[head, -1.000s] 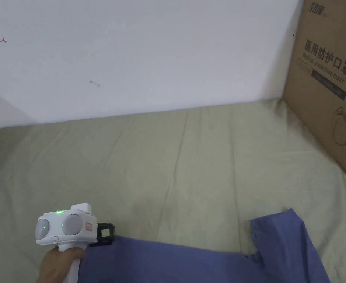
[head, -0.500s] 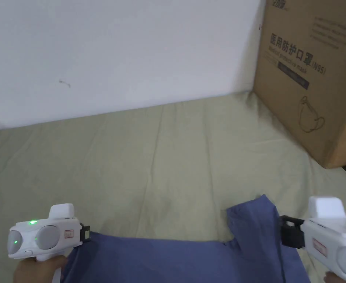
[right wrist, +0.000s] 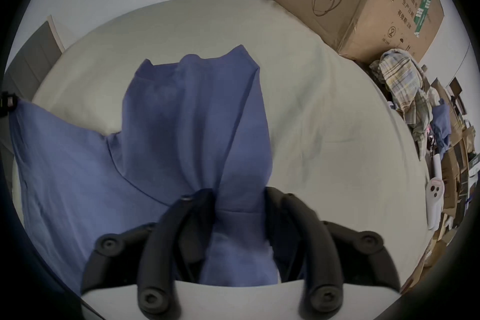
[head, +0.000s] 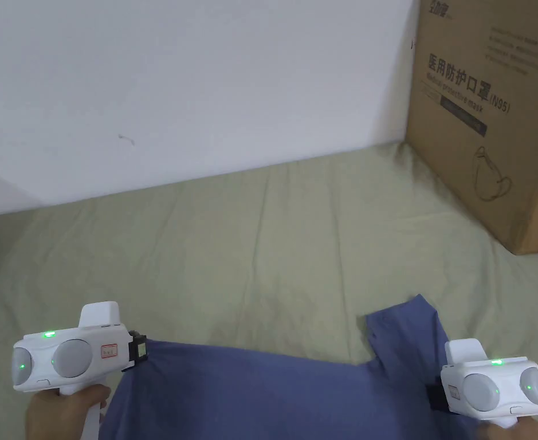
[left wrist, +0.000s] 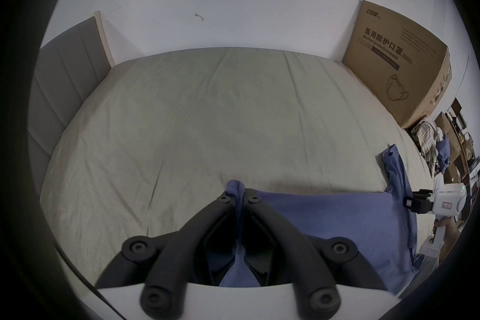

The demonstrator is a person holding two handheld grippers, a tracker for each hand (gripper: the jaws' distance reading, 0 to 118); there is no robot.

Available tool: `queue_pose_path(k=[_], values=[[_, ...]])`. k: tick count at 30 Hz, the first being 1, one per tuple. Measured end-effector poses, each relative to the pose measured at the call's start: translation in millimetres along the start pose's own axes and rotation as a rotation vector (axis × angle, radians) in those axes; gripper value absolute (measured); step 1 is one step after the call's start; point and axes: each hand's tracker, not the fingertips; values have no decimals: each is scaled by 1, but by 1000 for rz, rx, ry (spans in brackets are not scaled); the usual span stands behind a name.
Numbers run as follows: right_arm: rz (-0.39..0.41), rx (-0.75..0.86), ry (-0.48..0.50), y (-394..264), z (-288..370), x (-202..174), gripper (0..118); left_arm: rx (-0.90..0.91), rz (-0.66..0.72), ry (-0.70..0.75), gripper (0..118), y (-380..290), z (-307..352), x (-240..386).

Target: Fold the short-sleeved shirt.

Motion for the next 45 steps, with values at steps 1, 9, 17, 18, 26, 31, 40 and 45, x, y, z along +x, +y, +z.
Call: queue_pose_path(k=[1, 9, 17, 18, 26, 31, 40, 45], values=[[1, 6, 8, 0, 2, 0, 27, -1, 6, 0, 2, -2, 3, -1], [64, 174, 54, 1, 72, -4, 5, 27, 53, 9, 2, -18, 39, -9], [95, 410, 99, 27, 186, -5, 5, 149, 158, 13, 2, -19, 118, -38], [99, 435, 110, 33, 200, -6, 5, 179, 165, 14, 2, -15, 133, -40], [143, 689, 145, 97, 304, -28, 5, 409, 148, 73, 2, 44, 244, -62], [138, 857, 142, 140, 359, -37, 5, 521, 128, 114, 2, 90, 300, -69], [79, 1041, 200, 229, 426, -35, 5, 665, 122, 157, 2, 179, 349, -68], [38, 1090, 242, 270, 443, -28, 5, 730, 142, 161, 2, 216, 364, -61]])
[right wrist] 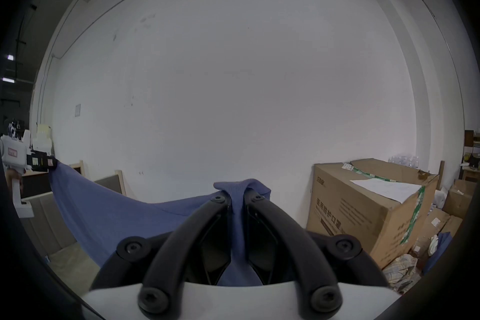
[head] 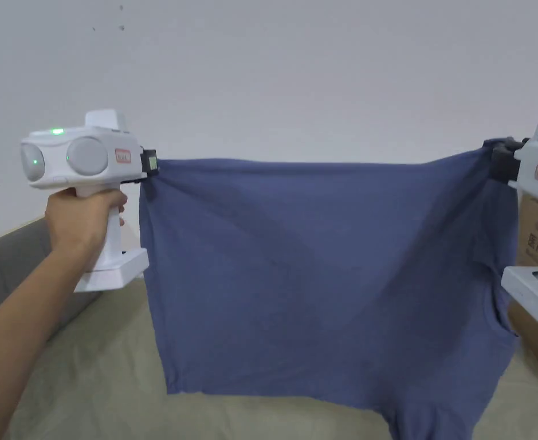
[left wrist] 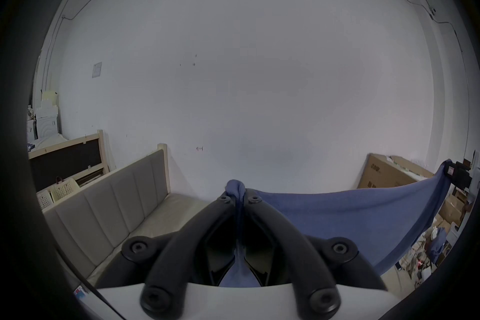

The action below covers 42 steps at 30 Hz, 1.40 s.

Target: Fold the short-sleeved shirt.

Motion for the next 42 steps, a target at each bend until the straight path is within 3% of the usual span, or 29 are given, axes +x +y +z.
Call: queue_pose_path(k=[5, 11, 24, 33, 42], values=[[9, -8, 8, -10, -26, 10, 5, 2, -17, 11, 2, 0, -31, 9], [16, -69, -3, -68, -53, 14, 5, -14, -46, 11, 2, -40, -76, 19], [-26, -293, 34, -222, -85, 20, 5, -246, -13, 20, 2, -213, -142, -9], [-88, -419, 74, -302, -32, 13, 5, -372, 24, 6, 2, -306, -92, -40], [-142, -529, 139, -355, 83, 5, 5, -509, 32, 20, 2, -380, 16, -73]])
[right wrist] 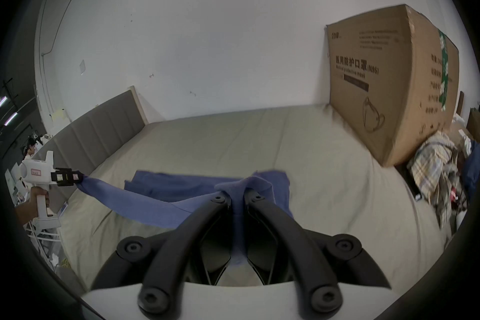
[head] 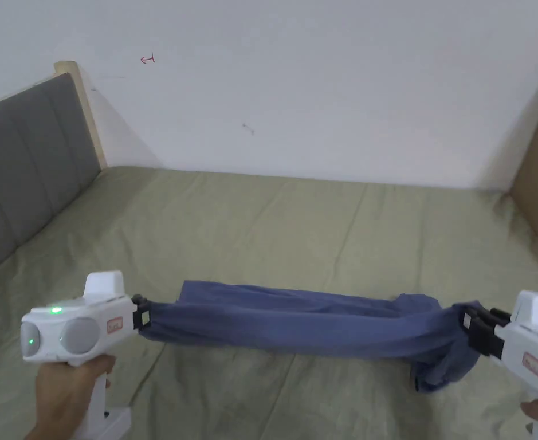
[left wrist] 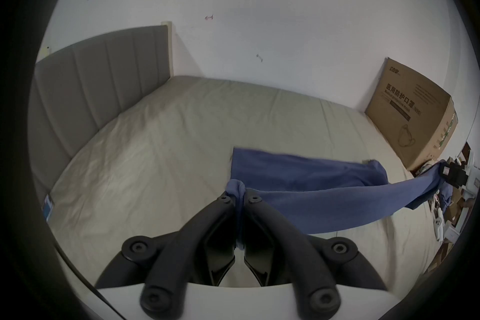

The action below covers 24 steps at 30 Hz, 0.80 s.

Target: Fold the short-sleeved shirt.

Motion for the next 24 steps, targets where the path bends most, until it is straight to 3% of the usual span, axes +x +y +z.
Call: queue_pose_path(k=[13, 24], values=[[-55, -152, 60, -139, 120, -20, 5, -149, 52, 36, 2, -142, 91, -33], [-113, -267, -11, -223, 159, -31, 5, -247, 28, 75, 2, -225, 121, -49]])
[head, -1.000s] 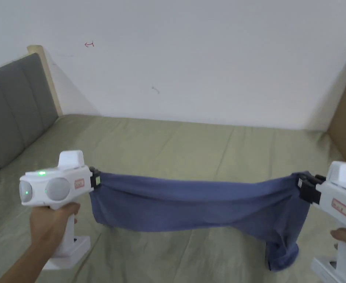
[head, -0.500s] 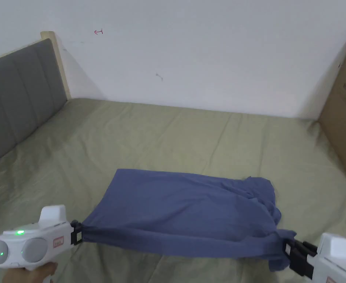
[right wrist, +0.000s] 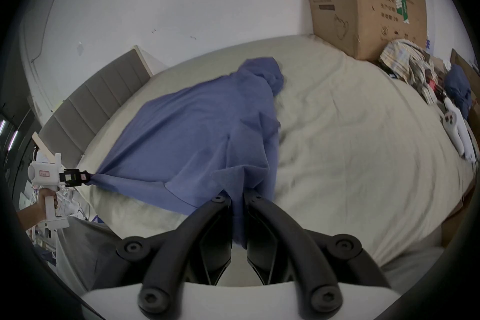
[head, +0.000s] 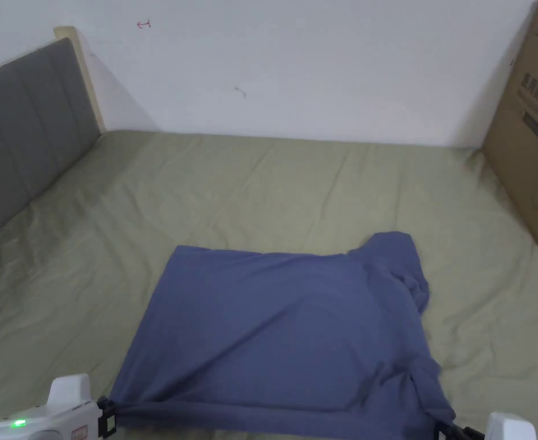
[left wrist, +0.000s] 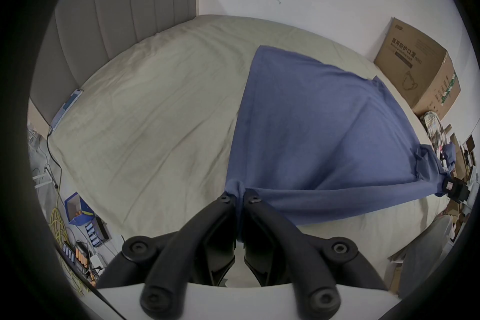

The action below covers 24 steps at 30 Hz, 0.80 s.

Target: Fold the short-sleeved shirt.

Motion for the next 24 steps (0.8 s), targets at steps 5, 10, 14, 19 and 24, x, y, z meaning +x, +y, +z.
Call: queue_pose_path(k=[5, 10, 14, 19, 24], values=[[-63, -123, -121, -21, -27, -5, 5, -46, -47, 31, 2, -10, -14, 6], [-48, -143, -186, -26, -38, -17, 6, -54, -65, 57, 3, -11, -24, 6], [-1, -136, -231, -10, -22, -36, 23, -101, -12, 57, 29, -1, -19, 2], [35, 38, -234, 37, 24, -63, 82, 92, 82, -70, 86, 28, 27, 5], [91, 264, -222, 95, 71, -88, 82, 360, 9, -76, 86, 73, 89, 29]])
